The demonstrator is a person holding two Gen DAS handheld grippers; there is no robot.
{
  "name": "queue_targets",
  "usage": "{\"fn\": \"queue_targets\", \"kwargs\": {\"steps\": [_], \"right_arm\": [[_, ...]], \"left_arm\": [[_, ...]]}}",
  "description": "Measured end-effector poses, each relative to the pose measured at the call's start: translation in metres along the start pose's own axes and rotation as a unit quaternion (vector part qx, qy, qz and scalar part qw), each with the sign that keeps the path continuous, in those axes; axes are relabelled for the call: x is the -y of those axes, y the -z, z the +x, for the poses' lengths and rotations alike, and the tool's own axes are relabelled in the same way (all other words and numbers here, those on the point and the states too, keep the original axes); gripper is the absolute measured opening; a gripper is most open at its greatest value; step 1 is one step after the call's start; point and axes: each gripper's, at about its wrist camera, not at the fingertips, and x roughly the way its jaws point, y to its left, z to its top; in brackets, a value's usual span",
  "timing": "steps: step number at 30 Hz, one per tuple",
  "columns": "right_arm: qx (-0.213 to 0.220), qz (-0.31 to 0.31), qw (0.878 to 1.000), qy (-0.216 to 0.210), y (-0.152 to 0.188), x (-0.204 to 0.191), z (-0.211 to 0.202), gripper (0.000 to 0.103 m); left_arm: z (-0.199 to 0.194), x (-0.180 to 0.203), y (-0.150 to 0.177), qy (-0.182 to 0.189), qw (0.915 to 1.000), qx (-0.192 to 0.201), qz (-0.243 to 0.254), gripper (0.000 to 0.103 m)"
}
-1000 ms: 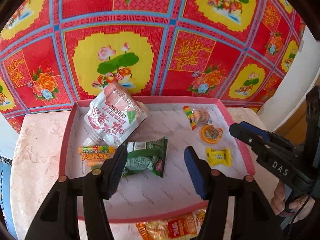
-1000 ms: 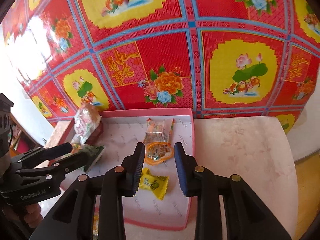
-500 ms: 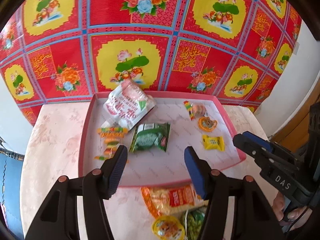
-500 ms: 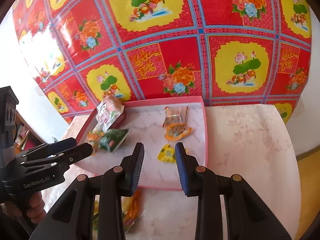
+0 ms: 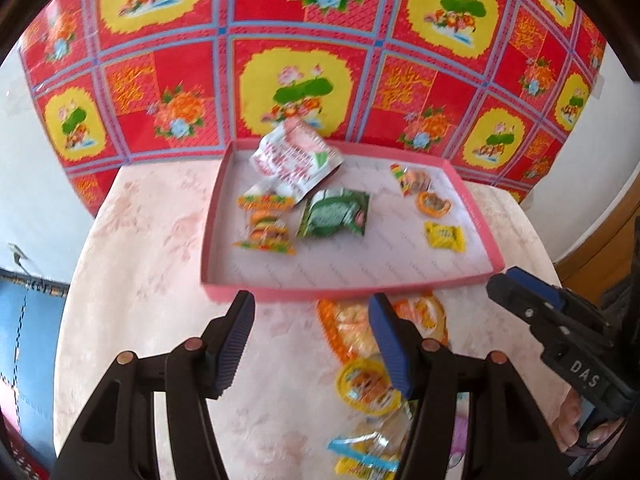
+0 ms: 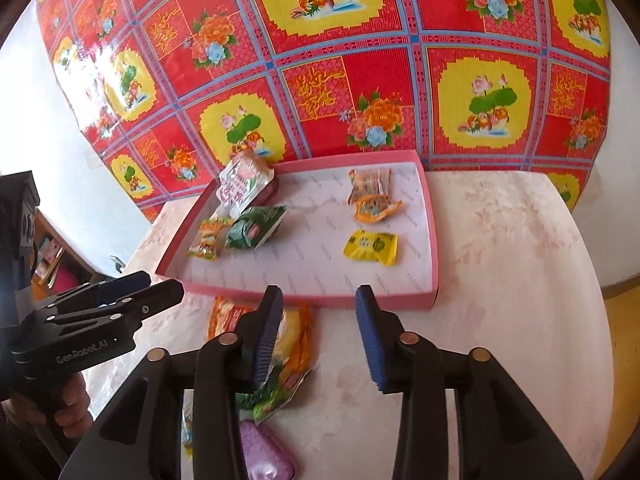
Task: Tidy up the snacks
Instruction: 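Withdraw both tools from the box toward the remaining snacks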
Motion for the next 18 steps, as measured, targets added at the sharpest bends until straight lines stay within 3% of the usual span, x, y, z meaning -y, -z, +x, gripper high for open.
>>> {"fn": "queue_targets", "kwargs": {"steps": [8, 14, 18], "right_arm": [[-0.017, 0.008, 1.000, 0.001, 0.017, -0.008, -0.003, 0.044], [-0.028, 0.025, 0.999, -0.005, 0.028, -0.014, -0.002, 0.056], [-0.036, 0.026, 0.999, -0.008, 0.035, -0.021, 0.001, 0.058]], "left_arm": [[0.001, -0.015, 0.020, -0.004, 0.9995, -0.027, -0.017, 0.062], [-0.004, -0.026, 0.028, -0.007, 0.9991, -0.029, -0.030, 0.062], [-0.006, -0.033, 0.033, -0.007, 0.9988, -0.030, -0.038, 0.062]]}}
